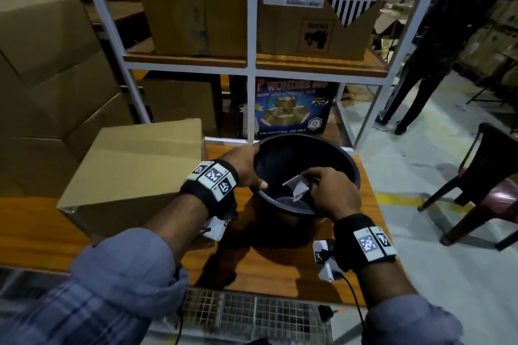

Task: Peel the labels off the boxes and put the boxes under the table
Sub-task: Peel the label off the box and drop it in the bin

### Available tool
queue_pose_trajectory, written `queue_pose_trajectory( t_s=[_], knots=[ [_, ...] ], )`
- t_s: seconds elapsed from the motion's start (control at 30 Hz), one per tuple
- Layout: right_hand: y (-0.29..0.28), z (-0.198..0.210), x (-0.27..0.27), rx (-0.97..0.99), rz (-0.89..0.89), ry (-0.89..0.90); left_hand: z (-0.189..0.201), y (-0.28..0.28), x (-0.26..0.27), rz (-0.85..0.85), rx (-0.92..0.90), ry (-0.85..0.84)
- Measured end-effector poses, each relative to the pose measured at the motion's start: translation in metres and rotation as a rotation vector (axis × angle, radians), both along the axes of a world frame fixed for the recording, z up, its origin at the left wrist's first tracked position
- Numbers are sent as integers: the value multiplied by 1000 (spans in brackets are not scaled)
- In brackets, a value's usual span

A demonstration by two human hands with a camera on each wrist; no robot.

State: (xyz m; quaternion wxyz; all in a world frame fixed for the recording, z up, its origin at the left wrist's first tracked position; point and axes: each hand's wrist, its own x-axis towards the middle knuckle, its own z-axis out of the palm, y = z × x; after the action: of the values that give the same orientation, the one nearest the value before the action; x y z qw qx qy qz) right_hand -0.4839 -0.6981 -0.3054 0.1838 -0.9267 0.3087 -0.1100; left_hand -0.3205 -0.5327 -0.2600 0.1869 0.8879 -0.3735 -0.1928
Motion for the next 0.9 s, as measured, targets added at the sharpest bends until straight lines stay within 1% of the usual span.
queue_pose_trajectory(
  t_s=[0.13, 0.3, 0.4, 0.73, 0.9],
  knots=[
    [3, -2, 1, 4, -87, -42, -3, 2, 4, 17, -20, 29],
    [3, -3, 5, 6, -121, 6, -9, 9, 8, 15, -63, 89],
    [2, -5, 6, 3, -119, 25, -9, 11, 9, 0, -73, 94],
    [7, -2, 5, 2, -190, -38, -9, 11, 9, -21, -57, 91],
    [7, -4, 7, 53, -221, -61, -9, 12, 9, -28, -52, 79]
  ],
)
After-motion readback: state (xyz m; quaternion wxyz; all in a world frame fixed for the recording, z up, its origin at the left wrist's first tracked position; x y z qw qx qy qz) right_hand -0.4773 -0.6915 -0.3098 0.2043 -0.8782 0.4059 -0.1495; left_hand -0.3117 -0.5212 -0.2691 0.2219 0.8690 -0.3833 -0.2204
